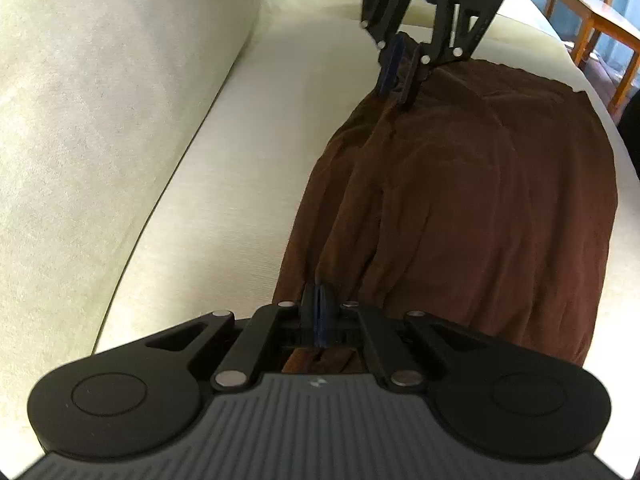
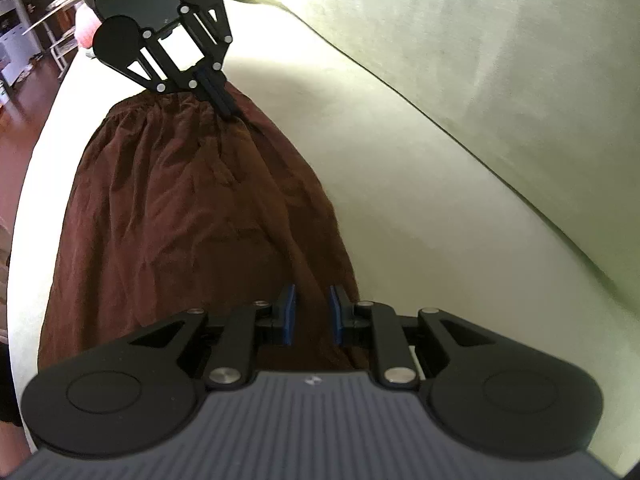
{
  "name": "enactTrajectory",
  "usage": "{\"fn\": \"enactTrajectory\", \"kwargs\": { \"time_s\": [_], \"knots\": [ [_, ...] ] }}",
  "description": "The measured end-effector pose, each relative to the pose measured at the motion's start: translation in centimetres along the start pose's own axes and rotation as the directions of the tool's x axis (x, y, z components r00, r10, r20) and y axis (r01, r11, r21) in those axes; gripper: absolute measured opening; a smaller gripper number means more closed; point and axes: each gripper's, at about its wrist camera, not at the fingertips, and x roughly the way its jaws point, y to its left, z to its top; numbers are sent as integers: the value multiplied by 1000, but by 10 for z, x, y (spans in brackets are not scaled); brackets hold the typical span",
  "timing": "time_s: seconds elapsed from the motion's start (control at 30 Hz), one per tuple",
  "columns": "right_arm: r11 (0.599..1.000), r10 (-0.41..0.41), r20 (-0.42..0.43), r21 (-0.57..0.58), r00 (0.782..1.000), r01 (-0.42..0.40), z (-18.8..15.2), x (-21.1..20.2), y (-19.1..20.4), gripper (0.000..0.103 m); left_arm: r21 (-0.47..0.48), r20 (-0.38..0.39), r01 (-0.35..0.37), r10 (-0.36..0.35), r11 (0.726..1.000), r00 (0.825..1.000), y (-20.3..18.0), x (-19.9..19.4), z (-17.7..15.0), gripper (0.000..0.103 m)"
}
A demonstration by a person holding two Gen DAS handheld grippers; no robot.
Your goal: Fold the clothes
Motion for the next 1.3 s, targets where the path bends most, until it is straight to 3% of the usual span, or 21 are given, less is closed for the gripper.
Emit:
{"fn": "enactTrajectory", "kwargs": {
  "time_s": [0.23, 0.33, 0.4, 0.43, 0.5, 0.67, 0.9, 1.0, 1.03, 1.13, 1.17, 1.3],
  "knots": [
    [999, 25, -11, -23, 1000, -25, 5, 12, 8, 16, 37, 2, 18, -18, 999, 1000, 2, 6, 1, 16],
    [1000, 24, -13, -19, 1000, -24, 6, 14, 9, 16, 38, -27, 52, -51, 998, 998, 3, 10, -1, 15],
    [1000, 24, -17, -16, 1000, -24, 5, 16, 9, 16, 35, -40, 66, -65, 997, 997, 2, 12, 0, 0],
    [1000, 24, -18, -14, 1000, -24, 5, 16, 9, 15, 32, -45, 73, -71, 997, 996, 2, 13, 2, 0],
    [1000, 21, -21, -8, 1000, -21, 5, 17, 10, 1, 15, -30, 65, -64, 998, 997, 2, 8, 2, 0],
    [998, -5, 25, 60, 1000, 4, 4, 1, 6, 0, -81, 50, 6, -2, 997, 999, 16, -13, 3, 0],
    [990, -54, 55, 131, 997, 46, 7, 2, -4, 0, -161, 13, -26, 28, 987, 1000, 19, 13, -5, 0],
    [986, -55, 33, 160, 998, 49, 3, 15, -6, 1, -229, 10, -54, 58, 972, 998, 16, 15, -8, 12],
    [985, -59, 26, 161, 998, 55, 2, 19, -6, 2, -258, 10, -64, 69, 964, 998, 17, 14, -9, 20],
    [975, -93, 50, 208, 994, 81, -4, 13, -8, 11, -333, -6, -96, 99, 938, 995, 18, 6, -14, 35],
    [968, -107, 62, 235, 992, 89, -6, 8, -10, 17, -340, -10, -110, 113, 934, 994, 18, 2, -15, 35],
    [941, -157, 75, 315, 985, 126, -20, -16, -16, 18, -326, 12, -153, 166, 933, 986, 6, -20, -5, 35]
  ]
}}
